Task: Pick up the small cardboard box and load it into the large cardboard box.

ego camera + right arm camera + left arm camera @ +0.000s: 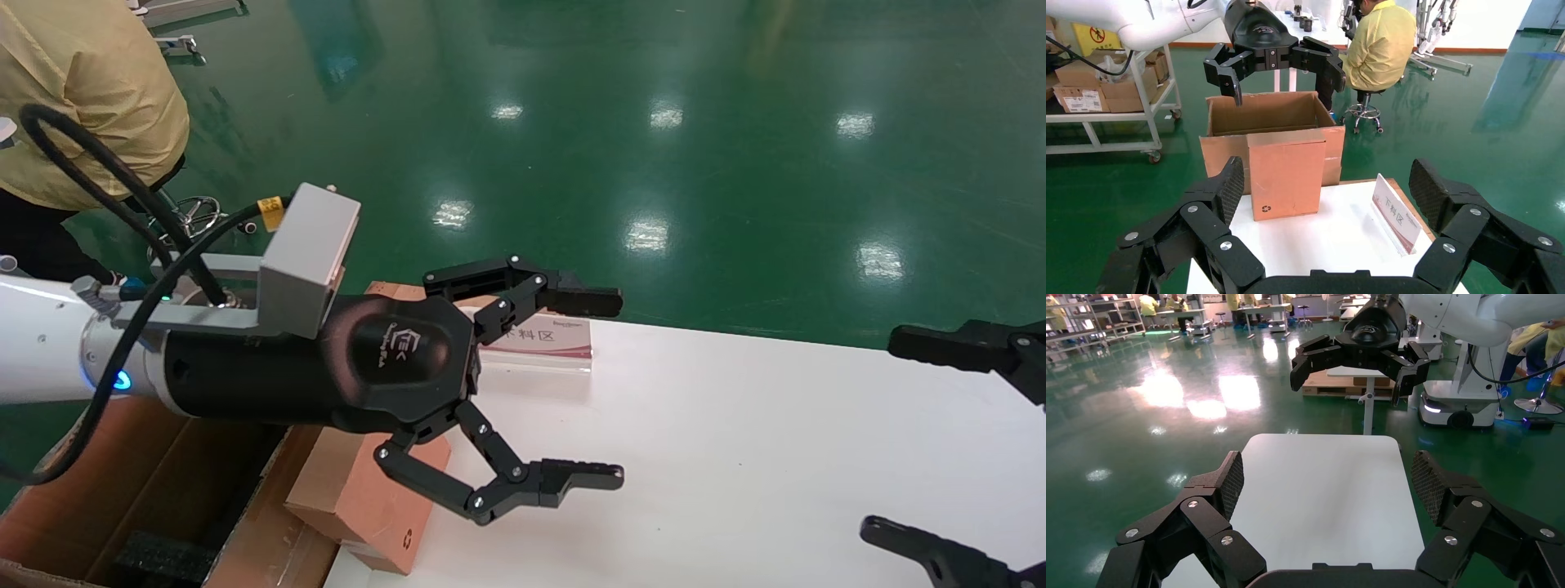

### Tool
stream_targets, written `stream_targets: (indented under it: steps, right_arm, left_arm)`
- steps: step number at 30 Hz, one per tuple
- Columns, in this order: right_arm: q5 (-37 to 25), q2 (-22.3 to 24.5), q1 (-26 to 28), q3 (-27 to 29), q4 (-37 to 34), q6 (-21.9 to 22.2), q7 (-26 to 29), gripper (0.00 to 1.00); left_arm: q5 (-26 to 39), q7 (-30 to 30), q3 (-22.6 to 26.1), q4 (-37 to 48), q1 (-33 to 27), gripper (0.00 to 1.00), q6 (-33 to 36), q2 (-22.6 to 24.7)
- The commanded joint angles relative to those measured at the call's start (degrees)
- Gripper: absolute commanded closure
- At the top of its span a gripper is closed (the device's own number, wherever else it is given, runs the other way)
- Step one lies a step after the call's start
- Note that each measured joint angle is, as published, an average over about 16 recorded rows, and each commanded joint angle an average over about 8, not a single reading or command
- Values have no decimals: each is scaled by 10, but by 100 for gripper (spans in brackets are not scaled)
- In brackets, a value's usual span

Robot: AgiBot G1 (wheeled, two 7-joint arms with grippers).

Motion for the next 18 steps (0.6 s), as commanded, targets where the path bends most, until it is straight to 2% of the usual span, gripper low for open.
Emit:
stream_targets:
  steps: [1, 18]
  right_arm:
    - [0, 0, 0, 0, 0, 0, 0, 0]
    - [0, 0, 0, 0, 0, 0, 0, 0]
  left_arm:
    - [0, 0, 0, 0, 0, 0, 0, 0]
    - [2, -14, 4, 5, 2, 0, -4, -3]
